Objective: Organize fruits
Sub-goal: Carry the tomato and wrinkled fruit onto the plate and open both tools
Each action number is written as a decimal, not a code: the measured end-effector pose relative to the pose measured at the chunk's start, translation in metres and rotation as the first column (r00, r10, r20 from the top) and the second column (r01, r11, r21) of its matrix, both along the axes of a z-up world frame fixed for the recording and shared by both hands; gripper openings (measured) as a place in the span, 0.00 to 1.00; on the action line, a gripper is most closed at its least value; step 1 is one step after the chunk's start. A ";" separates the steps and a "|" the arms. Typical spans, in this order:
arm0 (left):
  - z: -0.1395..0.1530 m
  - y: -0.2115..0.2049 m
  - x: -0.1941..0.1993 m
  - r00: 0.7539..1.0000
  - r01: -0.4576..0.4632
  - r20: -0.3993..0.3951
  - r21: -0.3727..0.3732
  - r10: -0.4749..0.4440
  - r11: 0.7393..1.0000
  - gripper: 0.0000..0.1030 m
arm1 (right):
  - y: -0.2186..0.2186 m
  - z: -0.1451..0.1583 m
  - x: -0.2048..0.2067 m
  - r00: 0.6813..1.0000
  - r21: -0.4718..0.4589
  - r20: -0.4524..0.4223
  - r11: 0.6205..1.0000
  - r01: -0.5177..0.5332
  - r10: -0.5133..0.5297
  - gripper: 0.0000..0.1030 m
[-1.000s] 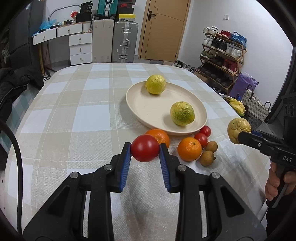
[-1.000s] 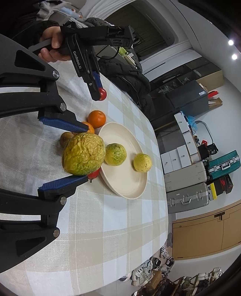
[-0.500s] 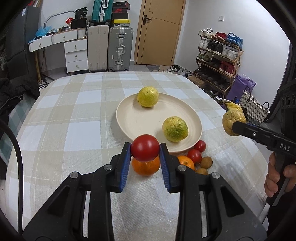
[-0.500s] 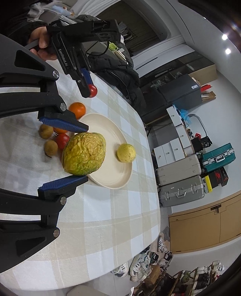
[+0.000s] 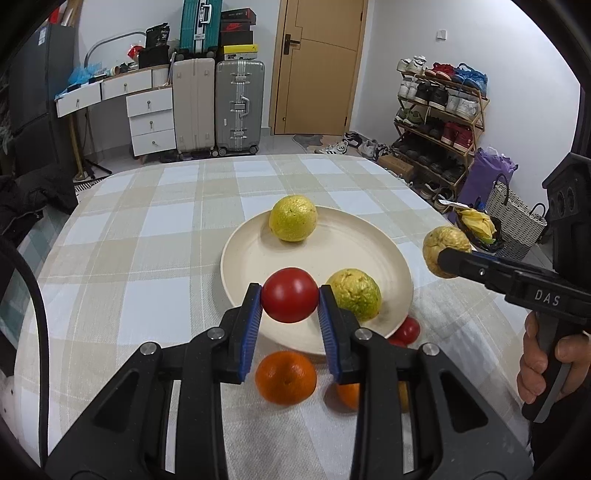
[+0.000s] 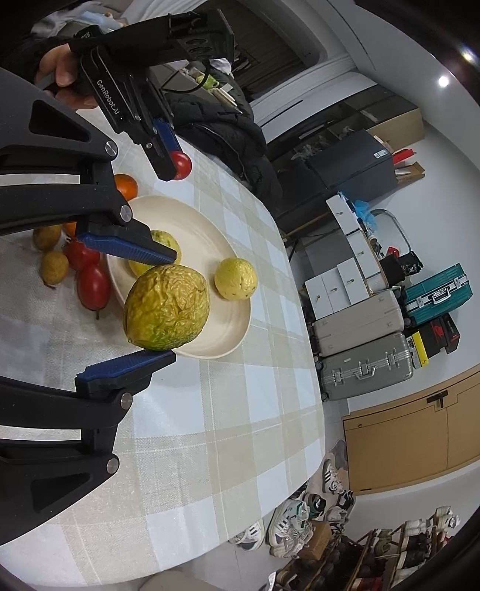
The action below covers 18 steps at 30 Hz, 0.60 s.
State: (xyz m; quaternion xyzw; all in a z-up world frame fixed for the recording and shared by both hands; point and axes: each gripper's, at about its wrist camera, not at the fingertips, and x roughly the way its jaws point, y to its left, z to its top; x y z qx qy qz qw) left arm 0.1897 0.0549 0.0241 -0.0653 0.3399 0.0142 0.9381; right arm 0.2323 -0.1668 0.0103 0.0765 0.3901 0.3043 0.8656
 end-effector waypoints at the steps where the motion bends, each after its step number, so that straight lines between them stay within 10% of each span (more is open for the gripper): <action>1: -0.001 -0.001 0.003 1.000 0.002 -0.002 0.002 -0.002 1.000 0.27 | 0.000 -0.003 0.003 1.000 -0.002 -0.011 1.000 0.004 -0.004 0.46; 18: -0.034 -0.015 0.051 0.998 0.018 -0.069 0.034 -0.016 0.999 0.27 | 0.023 -0.021 0.033 0.999 -0.049 -0.042 0.999 -0.015 0.013 0.46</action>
